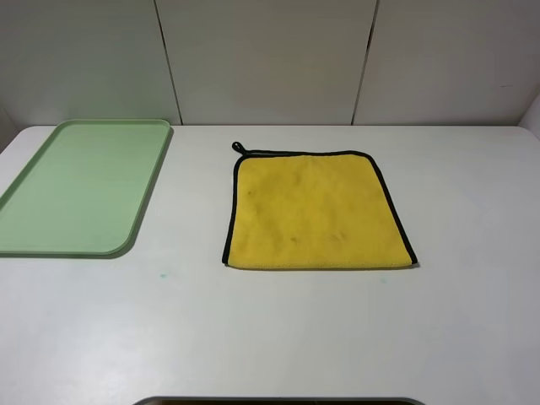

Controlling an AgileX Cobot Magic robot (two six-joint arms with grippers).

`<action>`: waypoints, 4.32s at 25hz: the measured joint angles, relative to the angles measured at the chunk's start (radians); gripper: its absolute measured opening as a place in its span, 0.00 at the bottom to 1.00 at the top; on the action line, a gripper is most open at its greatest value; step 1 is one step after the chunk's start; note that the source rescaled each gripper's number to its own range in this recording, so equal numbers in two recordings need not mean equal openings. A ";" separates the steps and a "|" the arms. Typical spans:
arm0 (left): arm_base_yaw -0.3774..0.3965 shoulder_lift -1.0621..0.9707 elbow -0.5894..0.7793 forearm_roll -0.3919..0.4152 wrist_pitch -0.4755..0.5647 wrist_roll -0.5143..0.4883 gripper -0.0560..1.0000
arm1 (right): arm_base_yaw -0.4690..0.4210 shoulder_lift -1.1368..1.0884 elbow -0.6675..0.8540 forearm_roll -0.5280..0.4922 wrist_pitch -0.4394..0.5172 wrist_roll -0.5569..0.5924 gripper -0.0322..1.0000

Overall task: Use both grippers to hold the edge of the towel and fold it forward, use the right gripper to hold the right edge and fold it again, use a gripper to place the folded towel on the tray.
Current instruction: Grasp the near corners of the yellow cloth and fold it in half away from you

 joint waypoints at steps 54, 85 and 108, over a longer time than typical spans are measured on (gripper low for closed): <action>-0.472 1.486 -0.328 0.070 -0.723 0.804 0.95 | 0.101 1.285 -0.213 0.076 -0.394 -1.073 1.00; -0.619 1.824 -0.337 0.067 -1.189 1.007 0.93 | 0.101 1.458 -0.213 -0.013 -0.508 -1.068 1.00; -0.621 1.850 -0.347 0.060 -1.241 1.007 0.92 | 0.101 1.547 -0.145 -0.051 -0.678 -1.068 1.00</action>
